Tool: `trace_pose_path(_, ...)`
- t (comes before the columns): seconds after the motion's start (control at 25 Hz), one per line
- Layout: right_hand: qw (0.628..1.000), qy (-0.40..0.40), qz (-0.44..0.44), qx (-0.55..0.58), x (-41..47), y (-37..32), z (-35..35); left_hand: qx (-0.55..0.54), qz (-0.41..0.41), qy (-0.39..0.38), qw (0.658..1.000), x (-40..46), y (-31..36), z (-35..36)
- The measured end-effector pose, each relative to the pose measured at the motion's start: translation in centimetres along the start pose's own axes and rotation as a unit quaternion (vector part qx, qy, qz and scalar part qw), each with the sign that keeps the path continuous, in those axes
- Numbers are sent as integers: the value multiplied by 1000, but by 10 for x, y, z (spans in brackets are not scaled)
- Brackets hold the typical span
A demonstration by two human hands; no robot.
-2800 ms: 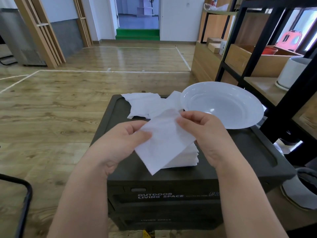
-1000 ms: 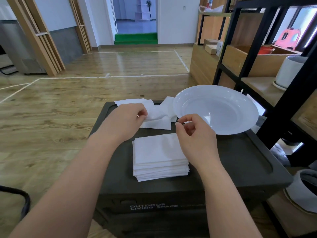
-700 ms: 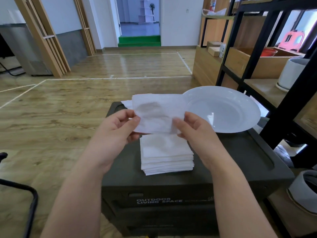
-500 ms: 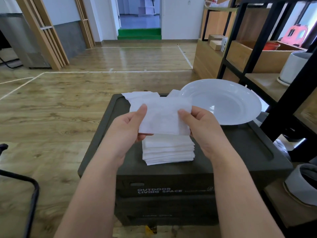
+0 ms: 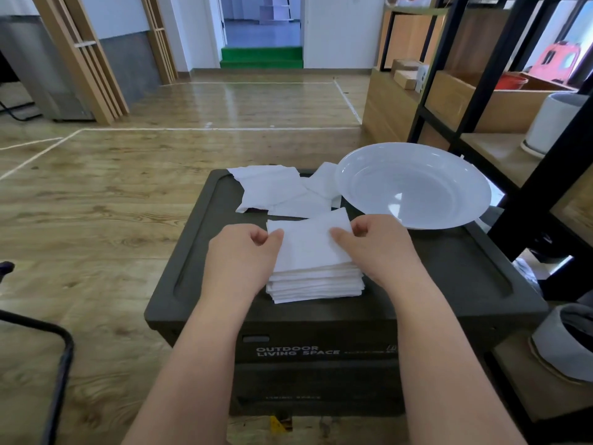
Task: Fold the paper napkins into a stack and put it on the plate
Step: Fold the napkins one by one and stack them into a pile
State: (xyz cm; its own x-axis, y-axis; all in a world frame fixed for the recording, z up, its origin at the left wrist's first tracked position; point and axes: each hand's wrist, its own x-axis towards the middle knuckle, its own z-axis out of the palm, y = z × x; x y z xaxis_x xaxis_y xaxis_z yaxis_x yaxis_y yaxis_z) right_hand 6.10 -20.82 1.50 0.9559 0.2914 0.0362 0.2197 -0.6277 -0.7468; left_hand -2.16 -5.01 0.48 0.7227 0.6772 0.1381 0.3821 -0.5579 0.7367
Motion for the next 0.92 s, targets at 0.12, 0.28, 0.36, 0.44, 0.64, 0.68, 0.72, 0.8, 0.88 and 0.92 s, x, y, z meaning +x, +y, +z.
trace_pose_path(0.12,999,11,2,-51,2,4,4,7,-11,0,1000,1,0,4)
trace_pose_path(0.28,995,-29,25,-92,2,6,8,19,-20,-13,1000,3,-6,10)
trace_pose_path(0.36,993,-55,36,-101,3,6,9,30,-23,-25,999,6,-10,11)
trace_pose_path(0.44,992,-60,44,-100,4,6,9,44,-10,-25,999,20,-10,12)
trace_pose_path(0.64,996,-43,49,-56,5,7,9,119,170,-108,972,99,6,23)
trace_pose_path(0.68,996,-49,51,-53,6,7,7,166,206,-155,952,111,8,28)
trace_pose_path(0.72,995,-59,56,-51,8,8,5,202,234,-188,932,120,8,34)
trace_pose_path(0.8,995,-71,66,-34,10,10,-1,230,273,-198,913,127,9,42)
trace_pose_path(0.88,995,-61,77,-3,10,11,-4,263,318,-177,894,127,7,45)
trace_pose_path(0.92,996,-45,80,12,10,12,-5,285,338,-171,880,126,6,44)
